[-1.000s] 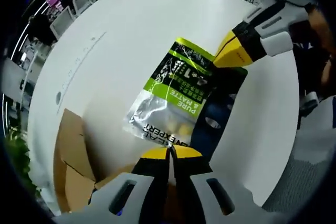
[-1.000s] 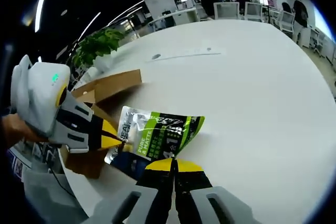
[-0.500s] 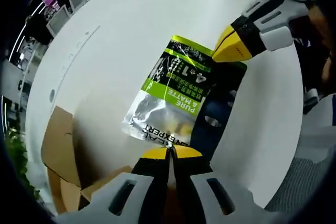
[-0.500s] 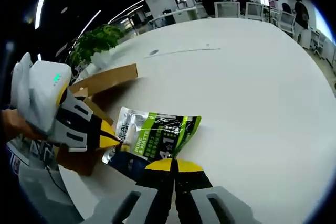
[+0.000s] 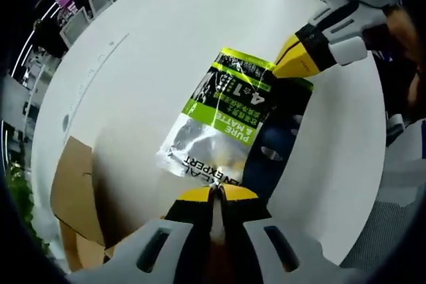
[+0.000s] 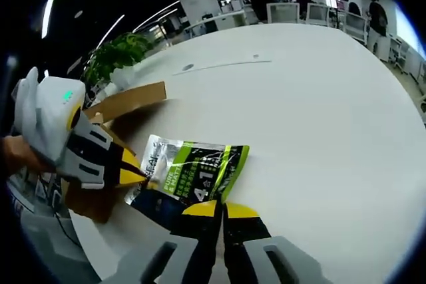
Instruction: Operate the shoe box by opening the lid, removing the specified soft item, and placing it in the target area until the item is outside and the box remains undamaged.
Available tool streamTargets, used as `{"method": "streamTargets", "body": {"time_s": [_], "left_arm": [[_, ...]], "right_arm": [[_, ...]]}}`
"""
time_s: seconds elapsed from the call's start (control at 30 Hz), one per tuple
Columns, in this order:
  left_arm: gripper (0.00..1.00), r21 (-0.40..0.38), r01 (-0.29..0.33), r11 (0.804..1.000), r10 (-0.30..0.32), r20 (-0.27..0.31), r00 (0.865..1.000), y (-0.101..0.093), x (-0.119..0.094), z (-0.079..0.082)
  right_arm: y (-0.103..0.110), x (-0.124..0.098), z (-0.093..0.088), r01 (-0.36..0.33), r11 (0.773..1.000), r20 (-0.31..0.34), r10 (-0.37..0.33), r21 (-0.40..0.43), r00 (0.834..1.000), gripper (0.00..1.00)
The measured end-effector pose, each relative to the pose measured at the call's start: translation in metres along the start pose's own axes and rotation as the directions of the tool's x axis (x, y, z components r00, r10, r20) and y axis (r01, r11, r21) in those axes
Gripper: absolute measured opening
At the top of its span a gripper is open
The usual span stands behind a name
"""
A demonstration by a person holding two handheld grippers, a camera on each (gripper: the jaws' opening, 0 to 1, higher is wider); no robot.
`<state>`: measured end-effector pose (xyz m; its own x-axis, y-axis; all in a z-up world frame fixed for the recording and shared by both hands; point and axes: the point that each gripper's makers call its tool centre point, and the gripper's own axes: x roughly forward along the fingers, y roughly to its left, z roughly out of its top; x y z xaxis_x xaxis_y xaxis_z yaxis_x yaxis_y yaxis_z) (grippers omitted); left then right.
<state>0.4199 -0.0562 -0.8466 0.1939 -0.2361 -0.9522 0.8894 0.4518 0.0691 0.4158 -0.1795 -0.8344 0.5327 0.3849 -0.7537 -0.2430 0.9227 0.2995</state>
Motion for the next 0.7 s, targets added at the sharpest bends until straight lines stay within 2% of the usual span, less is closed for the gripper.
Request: {"method": "streamTargets", "body": {"time_s": [0.2, 0.43, 0.7], "left_arm": [[0.03, -0.013, -0.001, 1.000, 0.002, 0.016, 1.000, 0.000, -0.005, 0.001], [0.02, 0.016, -0.024, 1.000, 0.024, 0.023, 0.999, 0.002, -0.013, -0.001], [0.07, -0.004, -0.026, 1.000, 0.026, 0.076, 0.997, 0.002, -0.026, 0.009]], "right_arm": [[-0.010, 0.001, -0.003, 0.030, 0.999, 0.000, -0.030, -0.014, 1.000, 0.00], [-0.020, -0.004, -0.007, 0.061, 0.998, 0.009, -0.061, -0.015, 0.998, 0.02], [-0.013, -0.015, -0.001, 0.061, 0.997, 0.028, -0.059, -0.041, 0.998, 0.04]]}}
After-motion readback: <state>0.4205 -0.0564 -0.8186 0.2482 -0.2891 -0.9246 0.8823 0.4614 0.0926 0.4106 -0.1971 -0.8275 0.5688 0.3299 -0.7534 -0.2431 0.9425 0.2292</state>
